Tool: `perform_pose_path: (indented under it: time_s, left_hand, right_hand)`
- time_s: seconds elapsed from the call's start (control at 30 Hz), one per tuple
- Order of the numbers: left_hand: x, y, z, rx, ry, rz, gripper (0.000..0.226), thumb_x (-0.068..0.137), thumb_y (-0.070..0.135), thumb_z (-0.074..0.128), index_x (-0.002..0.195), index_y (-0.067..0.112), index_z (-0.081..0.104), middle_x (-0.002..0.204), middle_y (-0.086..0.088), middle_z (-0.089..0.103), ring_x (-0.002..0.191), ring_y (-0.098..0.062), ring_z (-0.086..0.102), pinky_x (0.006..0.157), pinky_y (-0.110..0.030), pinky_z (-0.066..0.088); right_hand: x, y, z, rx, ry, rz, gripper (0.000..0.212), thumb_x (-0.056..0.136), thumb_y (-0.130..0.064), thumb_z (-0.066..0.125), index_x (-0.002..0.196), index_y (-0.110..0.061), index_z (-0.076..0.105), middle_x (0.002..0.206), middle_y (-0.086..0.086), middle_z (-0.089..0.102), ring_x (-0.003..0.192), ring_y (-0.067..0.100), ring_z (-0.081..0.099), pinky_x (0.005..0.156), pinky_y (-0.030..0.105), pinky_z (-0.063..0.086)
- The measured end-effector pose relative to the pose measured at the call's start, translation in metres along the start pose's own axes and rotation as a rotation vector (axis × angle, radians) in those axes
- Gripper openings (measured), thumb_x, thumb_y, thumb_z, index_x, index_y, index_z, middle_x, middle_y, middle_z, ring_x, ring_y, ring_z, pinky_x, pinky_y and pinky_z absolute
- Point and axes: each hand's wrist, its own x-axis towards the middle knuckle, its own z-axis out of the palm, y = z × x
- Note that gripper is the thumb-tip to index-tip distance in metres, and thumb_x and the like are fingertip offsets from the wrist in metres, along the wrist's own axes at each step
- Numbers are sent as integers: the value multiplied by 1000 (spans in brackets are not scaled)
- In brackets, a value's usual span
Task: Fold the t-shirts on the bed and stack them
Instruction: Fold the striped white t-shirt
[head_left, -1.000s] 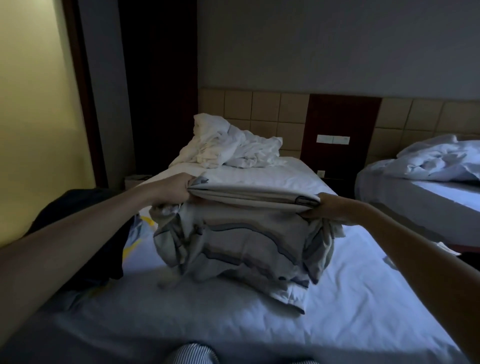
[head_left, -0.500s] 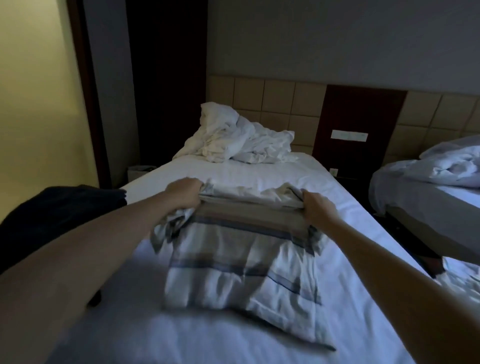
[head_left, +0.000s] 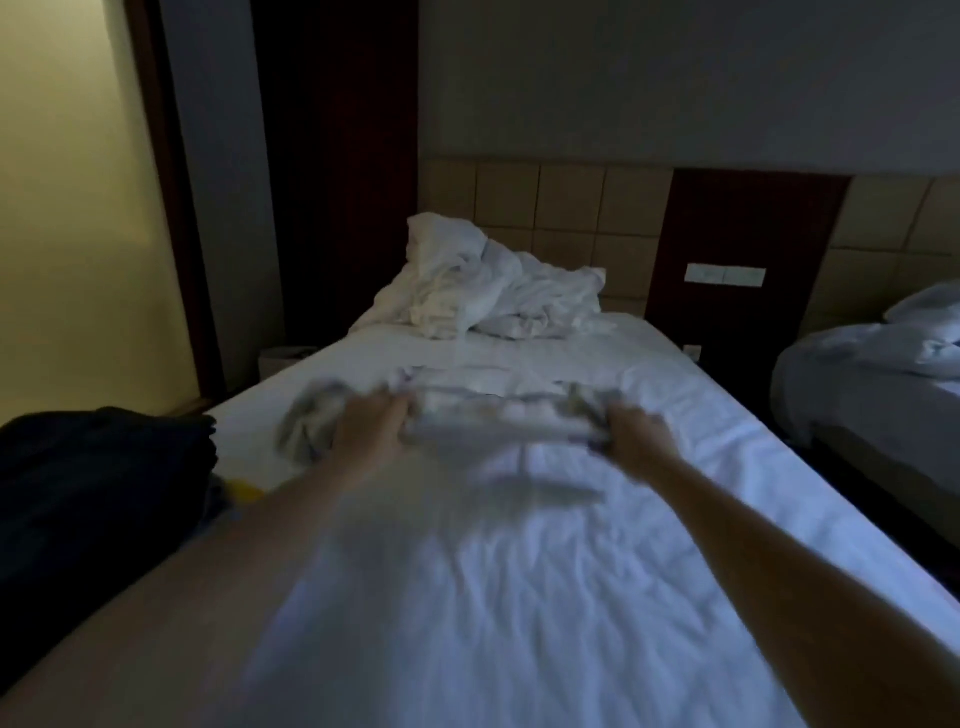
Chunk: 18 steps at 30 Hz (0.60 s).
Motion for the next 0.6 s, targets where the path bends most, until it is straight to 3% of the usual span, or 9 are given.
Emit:
perform_pose_path:
  time_s: [0.07,0.1,0.13,0.2,0.27,0.33,0.4,0.5,0.6]
  left_hand:
    - [-56,1,62,-47,-200,-44,57,88,32,57,138,23,32,126,-9,56,109,-29,55,89,-35,45]
    - [-78,3,84,-132,-202,-87,64,87,34,58,143,25,29,128,-6,55,114,-27,52,93,-33,43]
    - [-94,4,98,-260,-150,-151,69,84,35,63,145,24,30,127,-3,56,115,-26,52,93,-33,43]
    - [-97,1,102,-443,-27,-243,78,73,29,75,142,17,39,122,-5,59,114,-28,54,90,-34,45]
    - [-90,-3,101,-433,28,-230,59,69,24,78,121,6,57,113,-12,61,110,-32,55,87,-35,44]
    - [-94,-3,104,-357,81,-161,39,66,35,72,90,5,63,95,-12,64,96,-32,60,77,-33,45]
    - [-104,-5,108,-368,107,-106,44,63,50,60,73,7,62,80,-7,64,80,-28,62,68,-30,44]
    - [-118,-14,108,-415,151,32,42,73,49,59,74,8,69,89,-5,70,87,-24,65,77,-26,44]
    - [-135,-16,101,-395,229,125,38,83,33,52,93,3,74,106,-10,71,106,-26,63,97,-26,37]
  right_hand:
    - [-39,2,66,67,-306,-43,83,72,-82,39,118,-15,53,127,9,54,120,26,49,96,32,36]
    - [-58,4,94,126,-343,-58,101,63,-91,21,123,-16,53,132,6,51,126,23,44,101,31,31]
    - [-72,6,114,188,-291,-24,106,60,-88,9,130,-19,50,139,2,47,132,20,38,106,31,25]
    - [-83,9,129,287,-72,24,94,65,-74,14,134,-20,49,141,-2,47,134,19,37,109,32,21]
    - [-83,10,128,354,96,-18,78,69,-66,36,123,-15,59,129,3,58,122,26,49,103,36,29]
    - [-87,11,134,424,138,16,61,67,-57,57,112,-16,61,111,3,65,107,27,55,92,32,36]
    - [-93,11,133,523,87,117,55,63,-56,66,106,-23,58,94,-4,62,93,23,55,79,28,41]
    - [-101,16,134,551,169,65,45,70,-58,52,95,-23,66,84,-5,64,81,23,59,70,29,43]
    - [-115,14,130,594,326,-18,25,84,-33,58,89,-14,72,89,0,70,89,28,66,75,34,48]
